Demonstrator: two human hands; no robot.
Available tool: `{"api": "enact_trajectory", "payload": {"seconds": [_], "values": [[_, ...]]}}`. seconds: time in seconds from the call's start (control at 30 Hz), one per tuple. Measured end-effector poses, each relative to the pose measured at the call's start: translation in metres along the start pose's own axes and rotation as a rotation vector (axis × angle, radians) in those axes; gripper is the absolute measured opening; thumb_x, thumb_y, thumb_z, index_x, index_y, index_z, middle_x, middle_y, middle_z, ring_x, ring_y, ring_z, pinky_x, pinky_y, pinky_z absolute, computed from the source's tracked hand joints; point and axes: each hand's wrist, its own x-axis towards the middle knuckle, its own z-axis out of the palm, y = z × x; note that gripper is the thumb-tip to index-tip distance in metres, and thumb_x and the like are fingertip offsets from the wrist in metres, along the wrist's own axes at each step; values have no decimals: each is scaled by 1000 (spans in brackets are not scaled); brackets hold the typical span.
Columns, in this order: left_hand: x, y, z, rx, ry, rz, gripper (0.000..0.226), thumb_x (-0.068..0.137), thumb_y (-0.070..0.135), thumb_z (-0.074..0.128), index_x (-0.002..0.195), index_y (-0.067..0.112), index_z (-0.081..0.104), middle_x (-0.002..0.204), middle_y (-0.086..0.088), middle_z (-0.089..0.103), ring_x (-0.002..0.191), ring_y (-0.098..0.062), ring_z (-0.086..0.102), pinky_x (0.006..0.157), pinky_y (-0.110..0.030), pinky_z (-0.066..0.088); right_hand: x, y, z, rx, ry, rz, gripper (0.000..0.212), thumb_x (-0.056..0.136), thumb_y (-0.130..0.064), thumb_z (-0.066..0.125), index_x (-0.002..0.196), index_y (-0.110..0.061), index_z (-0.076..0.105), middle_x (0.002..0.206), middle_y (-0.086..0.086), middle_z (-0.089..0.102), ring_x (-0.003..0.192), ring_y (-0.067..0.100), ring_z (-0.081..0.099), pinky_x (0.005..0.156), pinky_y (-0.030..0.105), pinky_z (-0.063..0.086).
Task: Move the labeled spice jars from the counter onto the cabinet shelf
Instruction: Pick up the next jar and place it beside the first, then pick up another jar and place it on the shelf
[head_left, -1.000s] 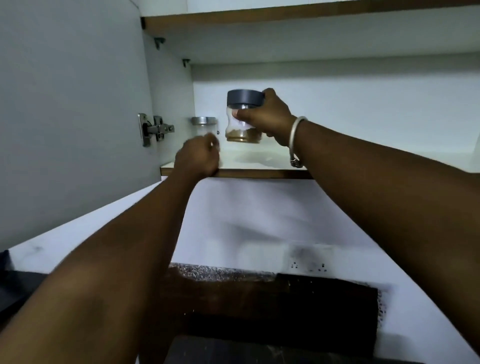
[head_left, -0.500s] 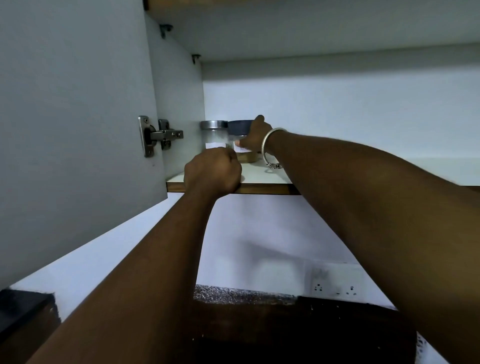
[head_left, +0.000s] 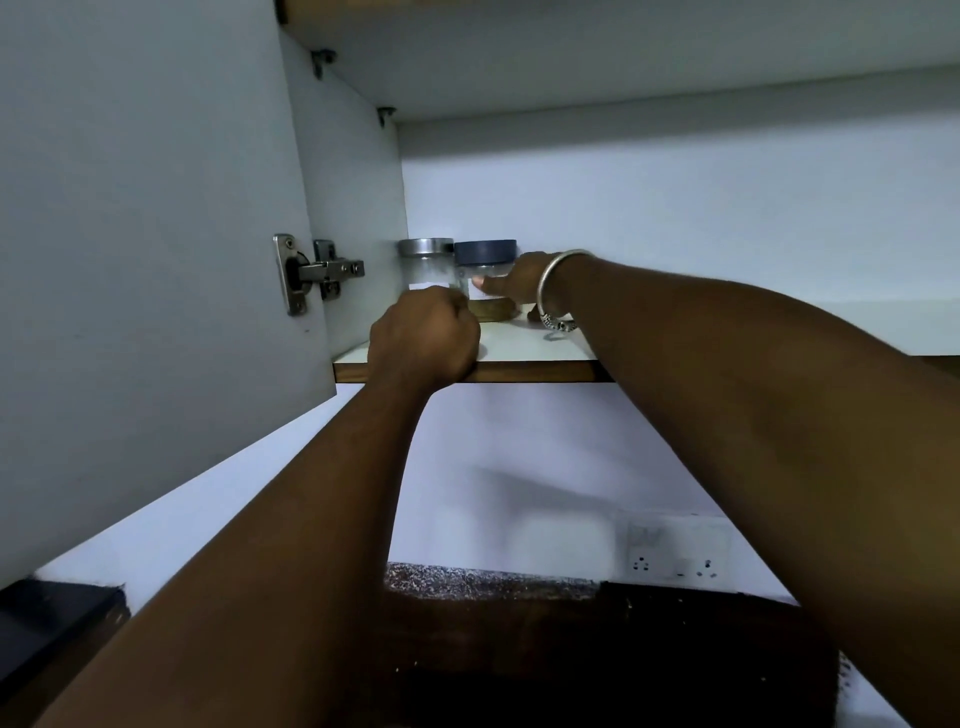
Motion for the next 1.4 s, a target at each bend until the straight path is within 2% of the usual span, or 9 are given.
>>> {"api": "enact_trajectory", "payload": {"seconds": [0.17,0.27,0.4,0.5,0.6,0.83,0.97,1.23,1.4], "values": [[-10,9,-9,-63,14,-37,25,83,29,41,69,18,59,76,-4,64,76,-32,57,66,-33,40,-53,5,-20,-38,-126,48,39,93,-53,66,86,-16,57,83,1,59,74,20,57,61,28,41],[-16,14,-18,-233,-25,-91,23,84,27,52,74,14,67,74,-5,69,76,-29,64,66,-39,51,-94,0,-24,32,-118,18,38,93,-46,68,72,-22,48,77,-2,53,74,20,53,61,31,37],[-46,36,-20,-474,119,-12,21,81,23,52,72,9,64,66,-7,65,66,-21,61,66,-46,53,-165,-7,-27,224,-26,-90,30,95,-32,68,74,-16,54,67,-6,58,63,11,56,56,28,39],[-112,75,-15,-701,194,114,14,78,2,47,79,12,57,72,8,60,69,-9,55,66,-34,46,-232,-2,-15,182,140,-168,34,95,-24,60,121,-2,57,110,7,70,101,20,66,84,34,51],[-187,97,0,-893,189,47,31,81,-12,44,86,15,56,77,13,59,73,-1,53,67,-27,42,-292,18,26,263,282,-223,50,79,-26,53,124,-3,54,110,12,68,95,26,64,84,39,54],[-397,89,80,-890,-203,-67,20,82,-7,54,96,3,64,91,-3,69,86,-12,66,77,-36,55,-441,136,222,605,294,-111,44,88,-11,54,130,-1,52,111,11,63,101,25,66,90,42,56],[-508,84,112,-927,-531,-193,29,87,-13,58,103,11,66,100,-2,71,93,-16,70,81,-32,58,-521,209,311,382,79,-100,20,99,-23,60,116,-13,57,111,4,60,98,21,59,86,45,51],[-566,79,128,-801,-833,-352,34,90,-4,59,104,26,68,101,6,73,94,-10,71,85,-38,61,-524,254,362,-339,-455,233,95,89,-53,63,159,-7,18,164,32,18,153,51,11,120,62,19],[-552,73,129,-715,-1015,-295,26,93,7,63,108,28,68,105,11,68,95,3,65,85,-21,55,-510,263,374,-362,-458,269,77,78,-45,72,142,-15,40,139,15,55,127,36,50,105,50,42]]}}
